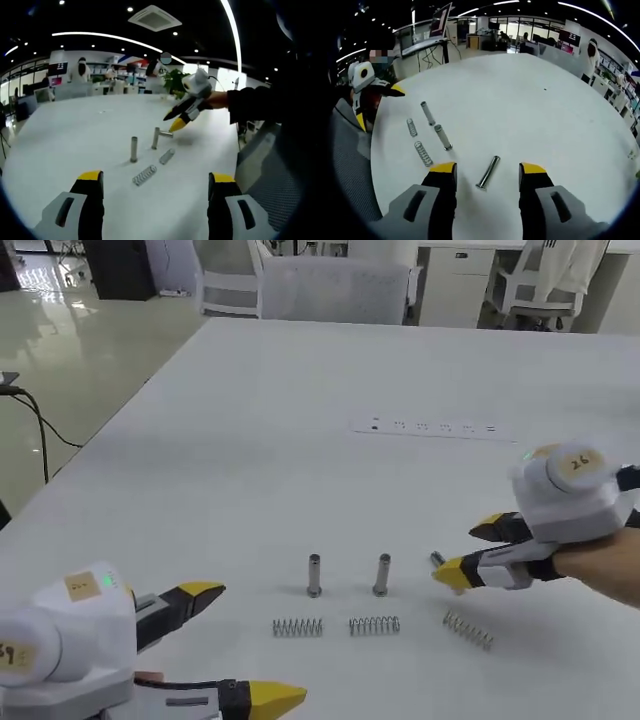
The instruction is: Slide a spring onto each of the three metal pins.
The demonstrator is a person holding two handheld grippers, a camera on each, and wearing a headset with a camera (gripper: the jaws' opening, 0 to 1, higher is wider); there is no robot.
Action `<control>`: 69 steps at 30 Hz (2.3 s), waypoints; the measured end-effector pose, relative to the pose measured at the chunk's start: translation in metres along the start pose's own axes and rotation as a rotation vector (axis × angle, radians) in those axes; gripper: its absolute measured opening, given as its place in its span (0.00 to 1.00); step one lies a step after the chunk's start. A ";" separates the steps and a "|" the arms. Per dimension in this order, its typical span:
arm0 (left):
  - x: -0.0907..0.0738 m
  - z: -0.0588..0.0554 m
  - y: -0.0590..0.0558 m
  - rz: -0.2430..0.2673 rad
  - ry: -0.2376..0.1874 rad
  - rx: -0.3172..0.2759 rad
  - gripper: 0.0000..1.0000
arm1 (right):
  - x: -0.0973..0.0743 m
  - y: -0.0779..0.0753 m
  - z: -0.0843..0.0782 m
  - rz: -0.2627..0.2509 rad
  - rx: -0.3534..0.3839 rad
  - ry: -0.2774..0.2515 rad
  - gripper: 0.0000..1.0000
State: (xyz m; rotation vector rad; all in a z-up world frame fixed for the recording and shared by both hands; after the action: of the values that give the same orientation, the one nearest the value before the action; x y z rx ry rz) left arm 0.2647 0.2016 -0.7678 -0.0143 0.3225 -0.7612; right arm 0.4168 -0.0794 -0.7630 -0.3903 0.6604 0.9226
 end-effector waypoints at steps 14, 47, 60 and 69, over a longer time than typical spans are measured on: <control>0.000 -0.001 0.000 -0.005 0.000 -0.003 0.82 | 0.023 -0.007 0.002 -0.050 0.081 0.091 0.24; -0.002 -0.001 0.002 -0.010 0.001 -0.001 0.79 | 0.039 -0.007 0.005 -0.115 0.112 0.215 0.05; -0.002 0.000 0.001 -0.016 -0.004 0.002 0.78 | 0.013 -0.001 0.008 -0.105 0.157 0.150 0.05; -0.001 0.003 -0.002 -0.027 -0.005 0.014 0.78 | -0.005 0.011 0.010 -0.098 0.164 0.097 0.05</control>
State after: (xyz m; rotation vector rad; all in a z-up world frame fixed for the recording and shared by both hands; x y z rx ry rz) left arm 0.2640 0.2004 -0.7640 -0.0071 0.3121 -0.7899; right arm 0.4091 -0.0702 -0.7526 -0.3194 0.7931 0.7545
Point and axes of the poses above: the centre of the closed fingertips' face, and the gripper's own axes: x roughly forward along the fingers, y roughly to its left, z roughly out of its top, the point moved 9 cm from there along -x, roughly backward along the fingers, and after that the axes turned 4 degrees about -y, right-handed, at the moved point
